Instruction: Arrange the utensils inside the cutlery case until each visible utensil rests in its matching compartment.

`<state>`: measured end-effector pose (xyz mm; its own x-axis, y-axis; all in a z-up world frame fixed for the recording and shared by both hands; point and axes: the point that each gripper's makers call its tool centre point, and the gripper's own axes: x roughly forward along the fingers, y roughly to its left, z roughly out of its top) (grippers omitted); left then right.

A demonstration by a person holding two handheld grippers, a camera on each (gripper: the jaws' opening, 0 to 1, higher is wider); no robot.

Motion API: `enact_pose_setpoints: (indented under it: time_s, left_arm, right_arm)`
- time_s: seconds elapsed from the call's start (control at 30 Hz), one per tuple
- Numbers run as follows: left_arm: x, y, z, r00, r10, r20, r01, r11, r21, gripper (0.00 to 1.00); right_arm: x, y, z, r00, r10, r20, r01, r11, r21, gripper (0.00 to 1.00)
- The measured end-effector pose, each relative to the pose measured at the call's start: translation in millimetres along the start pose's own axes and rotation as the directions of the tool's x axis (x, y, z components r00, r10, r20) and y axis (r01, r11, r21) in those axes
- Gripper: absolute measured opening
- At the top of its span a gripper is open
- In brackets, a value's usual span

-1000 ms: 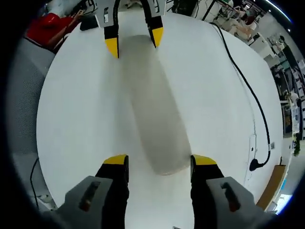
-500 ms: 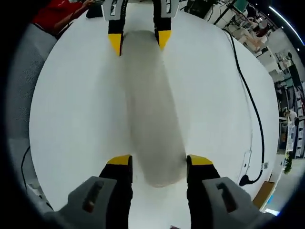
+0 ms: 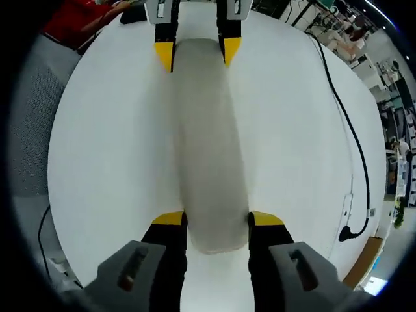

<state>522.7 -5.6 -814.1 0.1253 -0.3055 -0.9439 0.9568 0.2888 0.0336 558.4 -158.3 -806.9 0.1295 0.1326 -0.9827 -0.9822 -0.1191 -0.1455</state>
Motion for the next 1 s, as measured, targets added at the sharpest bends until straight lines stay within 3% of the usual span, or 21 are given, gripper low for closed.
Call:
enact_pose_setpoints:
  time_s: [0.17,0.57,1.0]
  left_arm:
    - [1,-4.6,-0.1,0.999,-0.009,-0.050,0.010,1.000,0.009,0.42]
    - [1,-24.5,-1.2,0.994,-0.020,-0.105,0.026,0.998,0.055,0.42]
    - [0,-48.6,-3.6,0.993,-0.019,-0.119,0.028,0.997,0.075,0.42]
  right_arm:
    - [0,9,-2.9,0.999,-0.010,-0.043,0.010,1.000,-0.013,0.35]
    - [-3,35,-8.6,0.999,-0.012,-0.034,0.013,1.000,0.028,0.35]
    - [-6,61,-11.2,0.998,-0.036,-0.046,0.037,0.999,0.028,0.35]
